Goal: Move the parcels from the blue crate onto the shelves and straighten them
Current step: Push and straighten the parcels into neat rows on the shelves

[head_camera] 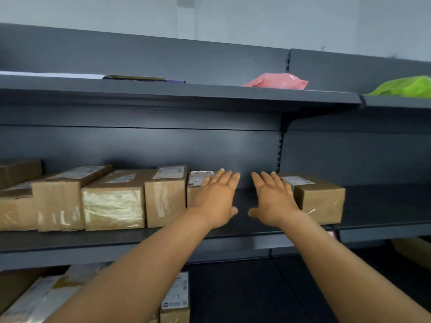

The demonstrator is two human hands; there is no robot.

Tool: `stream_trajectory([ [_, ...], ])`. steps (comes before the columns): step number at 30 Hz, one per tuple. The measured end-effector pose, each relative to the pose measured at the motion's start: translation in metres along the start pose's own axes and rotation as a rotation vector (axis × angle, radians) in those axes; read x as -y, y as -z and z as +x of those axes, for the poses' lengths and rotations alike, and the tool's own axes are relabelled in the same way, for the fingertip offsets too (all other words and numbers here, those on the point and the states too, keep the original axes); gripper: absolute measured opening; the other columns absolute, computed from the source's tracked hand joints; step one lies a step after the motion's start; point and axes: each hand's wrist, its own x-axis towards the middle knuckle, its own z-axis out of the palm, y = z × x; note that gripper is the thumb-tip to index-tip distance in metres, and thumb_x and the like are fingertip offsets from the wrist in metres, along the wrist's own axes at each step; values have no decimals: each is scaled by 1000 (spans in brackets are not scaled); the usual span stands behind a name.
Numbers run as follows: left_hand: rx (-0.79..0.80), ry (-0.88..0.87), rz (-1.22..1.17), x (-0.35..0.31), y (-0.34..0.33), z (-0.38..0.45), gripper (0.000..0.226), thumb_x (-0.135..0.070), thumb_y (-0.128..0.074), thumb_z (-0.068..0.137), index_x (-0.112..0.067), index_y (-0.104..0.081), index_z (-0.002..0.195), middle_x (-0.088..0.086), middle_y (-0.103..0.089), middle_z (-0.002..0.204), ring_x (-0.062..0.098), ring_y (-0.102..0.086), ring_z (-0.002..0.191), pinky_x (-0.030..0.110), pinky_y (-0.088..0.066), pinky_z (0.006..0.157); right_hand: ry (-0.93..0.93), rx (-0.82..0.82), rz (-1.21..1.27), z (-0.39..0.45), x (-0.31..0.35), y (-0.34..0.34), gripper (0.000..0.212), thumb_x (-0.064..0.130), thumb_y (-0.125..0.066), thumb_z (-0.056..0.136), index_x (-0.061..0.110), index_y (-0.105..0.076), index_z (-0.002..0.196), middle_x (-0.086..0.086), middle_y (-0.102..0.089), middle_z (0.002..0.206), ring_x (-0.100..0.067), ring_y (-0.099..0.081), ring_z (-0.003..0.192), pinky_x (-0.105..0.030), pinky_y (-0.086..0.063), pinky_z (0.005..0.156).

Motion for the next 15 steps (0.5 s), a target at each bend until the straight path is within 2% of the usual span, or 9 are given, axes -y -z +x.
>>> stream_trajectory([
  [9,76,-94,-76,-129,-38,64,87,-31,-64,90,-16,-8,154,4,-10,161,20,-5,148,38,-10,119,-224,64,23,1,-146,7,103,33,-69,85,29,9,153,-10,18,160,-36,12,147,-48,-3,118],
  [12,96,-87,-65,-147,-47,74,81,-26,-63,90,-16,-13,153,5,-14,160,22,-9,148,39,-13,118,-214,134,145,0,-171,-2,104,32,-72,83,28,4,154,-12,15,158,-42,-11,144,-46,-21,116],
  [15,47,-43,-37,-147,-50,78,69,-23,-62,91,-12,-25,149,7,-30,152,23,-26,141,34,-20,114,-129,117,236,4,-173,-6,95,25,-70,84,29,-6,154,-11,6,156,-40,-30,134,-41,-38,107],
])
